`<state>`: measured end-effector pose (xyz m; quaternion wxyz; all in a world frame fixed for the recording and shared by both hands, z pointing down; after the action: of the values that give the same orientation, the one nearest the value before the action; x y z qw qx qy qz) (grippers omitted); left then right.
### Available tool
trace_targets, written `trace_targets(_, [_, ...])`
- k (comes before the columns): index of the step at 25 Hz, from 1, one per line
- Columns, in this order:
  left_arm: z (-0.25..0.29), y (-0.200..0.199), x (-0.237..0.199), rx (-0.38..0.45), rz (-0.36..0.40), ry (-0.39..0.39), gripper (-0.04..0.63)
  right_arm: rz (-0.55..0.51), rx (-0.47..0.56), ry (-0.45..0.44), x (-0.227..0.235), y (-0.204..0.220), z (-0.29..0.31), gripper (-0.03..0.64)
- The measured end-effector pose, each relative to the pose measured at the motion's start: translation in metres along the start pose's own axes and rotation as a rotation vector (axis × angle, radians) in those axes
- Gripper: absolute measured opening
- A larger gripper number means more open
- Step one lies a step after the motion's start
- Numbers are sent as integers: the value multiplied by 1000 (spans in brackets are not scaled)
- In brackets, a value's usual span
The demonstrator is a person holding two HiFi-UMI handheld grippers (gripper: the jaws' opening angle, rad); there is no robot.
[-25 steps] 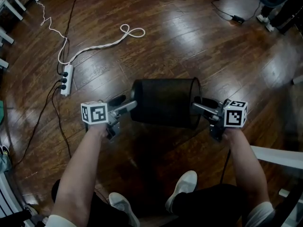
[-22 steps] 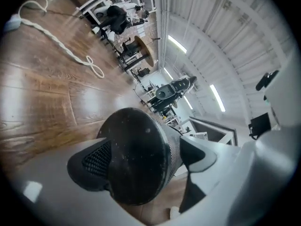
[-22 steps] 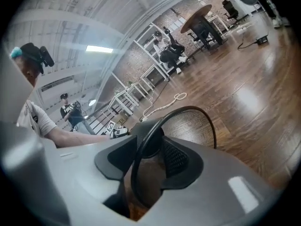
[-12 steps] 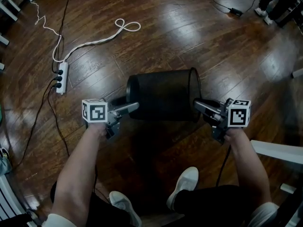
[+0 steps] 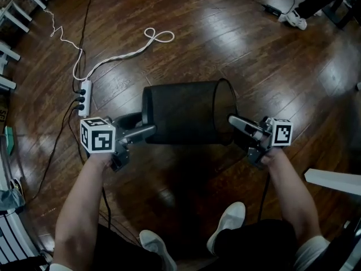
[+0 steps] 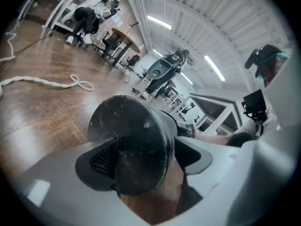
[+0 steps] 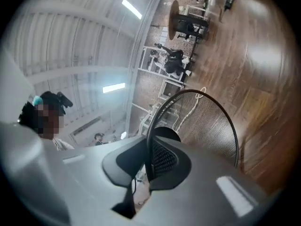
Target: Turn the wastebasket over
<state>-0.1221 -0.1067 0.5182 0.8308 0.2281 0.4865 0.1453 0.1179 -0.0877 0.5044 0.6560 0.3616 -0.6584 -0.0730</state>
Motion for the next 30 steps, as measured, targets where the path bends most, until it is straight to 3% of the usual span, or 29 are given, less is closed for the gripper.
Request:
trace_targets(5, [-29,-28,31,-3,136,-75,365,157,131,-112,23,15,7,21])
trace_targets(10, [-22,-39,60,-33,248,-83,368,205,212,-131,41,21,-5,26])
trace_targets(16, [4,-41,102,-73,343,-4,365,157,185,-16,58,24,-36,63])
trace_targets(24, [38,-44,133,-81,397,78,344,25,88,214,79,26,-70,120])
trace_targets(30, [64,-47,148,-84,444,73,336,31,90,282,91,34,-85,135])
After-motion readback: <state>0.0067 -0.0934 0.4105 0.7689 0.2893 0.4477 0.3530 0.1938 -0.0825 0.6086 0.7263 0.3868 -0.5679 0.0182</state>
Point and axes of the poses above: the fingertips, and each gripper's own axes: z forward along the fingers, x to its right, y out of its underside, the point moved 1 cm from there along -z, backward along the fingers, and after that the axes turned 9 degrees about -z, right-handed, at the moved point
